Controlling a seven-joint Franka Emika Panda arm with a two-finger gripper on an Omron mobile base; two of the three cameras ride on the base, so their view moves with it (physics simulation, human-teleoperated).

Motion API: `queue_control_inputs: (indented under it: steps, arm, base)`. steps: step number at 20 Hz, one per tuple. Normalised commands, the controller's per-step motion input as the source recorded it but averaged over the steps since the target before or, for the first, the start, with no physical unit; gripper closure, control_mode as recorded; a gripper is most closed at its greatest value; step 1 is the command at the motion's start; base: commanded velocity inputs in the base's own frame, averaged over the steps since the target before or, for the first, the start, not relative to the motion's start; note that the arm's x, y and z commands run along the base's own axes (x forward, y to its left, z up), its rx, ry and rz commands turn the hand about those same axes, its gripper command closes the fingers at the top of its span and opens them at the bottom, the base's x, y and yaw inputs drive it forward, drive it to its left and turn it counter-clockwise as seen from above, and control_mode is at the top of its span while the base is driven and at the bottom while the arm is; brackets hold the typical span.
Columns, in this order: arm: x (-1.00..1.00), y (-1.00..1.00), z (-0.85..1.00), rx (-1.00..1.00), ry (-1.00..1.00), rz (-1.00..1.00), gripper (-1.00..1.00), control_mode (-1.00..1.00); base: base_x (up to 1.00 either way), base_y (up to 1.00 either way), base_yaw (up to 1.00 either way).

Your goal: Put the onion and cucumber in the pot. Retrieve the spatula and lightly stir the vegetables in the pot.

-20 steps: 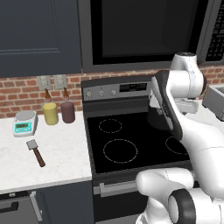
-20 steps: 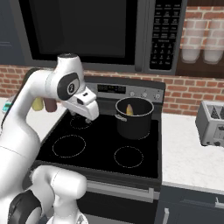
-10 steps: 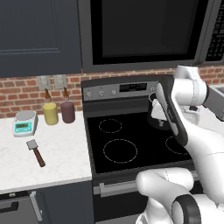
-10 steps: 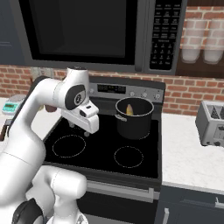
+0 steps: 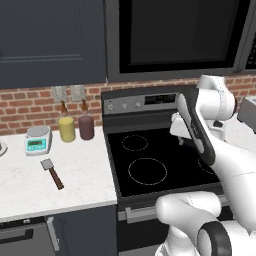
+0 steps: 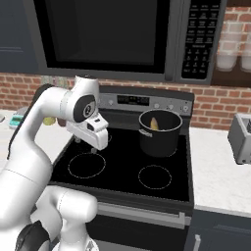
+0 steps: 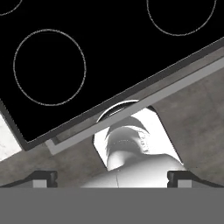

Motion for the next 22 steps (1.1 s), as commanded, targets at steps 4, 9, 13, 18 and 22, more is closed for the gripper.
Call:
queue_control_inputs:
  steps: [4, 9, 13, 18, 22]
  arm:
    - [0.0, 0.0, 0.0, 0.0, 0.0, 0.0, -1.0, 1.0]
    - [0.0, 0.12, 0.0, 0.0, 0.01, -0.03, -1.0, -1.0]
    - [0.0, 0.11, -0.02, 0.21, 0.05, -0.41, -1.0, -1.0]
    - [-0.07, 0.0, -0.19, 0.38, 0.04, -0.82, -1.0, -1.0]
    - [-0.13, 0.0, -0.25, 0.39, 0.05, -0.85, -1.0, -1.0]
  base:
    - [0.0, 1.0, -0.05]
    - [0.0, 0.77, -0.07]
    - [0.0, 0.0, 0.0]
    - [0.0, 0.0, 0.0]
    - [0.0, 0.0, 0.0]
